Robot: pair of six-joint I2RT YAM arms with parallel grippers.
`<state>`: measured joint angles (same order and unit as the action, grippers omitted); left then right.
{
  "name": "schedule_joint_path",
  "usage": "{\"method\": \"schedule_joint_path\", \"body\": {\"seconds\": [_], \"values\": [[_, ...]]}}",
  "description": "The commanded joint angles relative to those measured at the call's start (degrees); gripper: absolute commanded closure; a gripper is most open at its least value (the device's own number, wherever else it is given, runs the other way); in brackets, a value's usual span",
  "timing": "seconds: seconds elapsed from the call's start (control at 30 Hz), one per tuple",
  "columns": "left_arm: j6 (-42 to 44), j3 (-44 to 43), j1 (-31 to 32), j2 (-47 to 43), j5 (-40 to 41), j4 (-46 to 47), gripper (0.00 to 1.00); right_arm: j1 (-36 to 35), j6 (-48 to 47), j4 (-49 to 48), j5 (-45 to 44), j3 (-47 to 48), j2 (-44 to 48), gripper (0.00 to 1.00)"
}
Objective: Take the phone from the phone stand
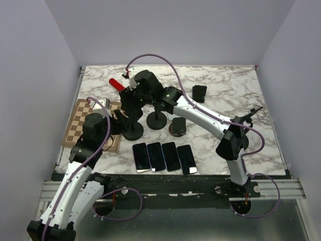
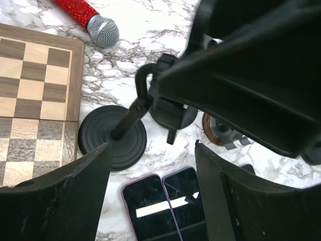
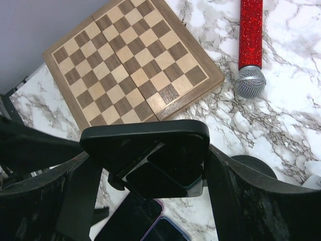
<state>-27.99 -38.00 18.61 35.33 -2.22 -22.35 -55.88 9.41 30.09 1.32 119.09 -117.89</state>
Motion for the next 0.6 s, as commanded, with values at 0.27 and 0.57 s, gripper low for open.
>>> {"method": "schedule_joint_path", "body": {"seconds": [0.27, 0.57], "values": [[3.10, -2.21, -5.87, 5.44, -14.40, 10.85, 0.39, 2.05, 6.93, 2.48, 8.50, 3.56, -1.80, 0.99], [3.47, -4.01, -5.87, 8.87, -13.50, 11.34, 0.48, 2.04, 7.74, 1.38, 9.55, 3.95, -1.74, 0.99]]}}
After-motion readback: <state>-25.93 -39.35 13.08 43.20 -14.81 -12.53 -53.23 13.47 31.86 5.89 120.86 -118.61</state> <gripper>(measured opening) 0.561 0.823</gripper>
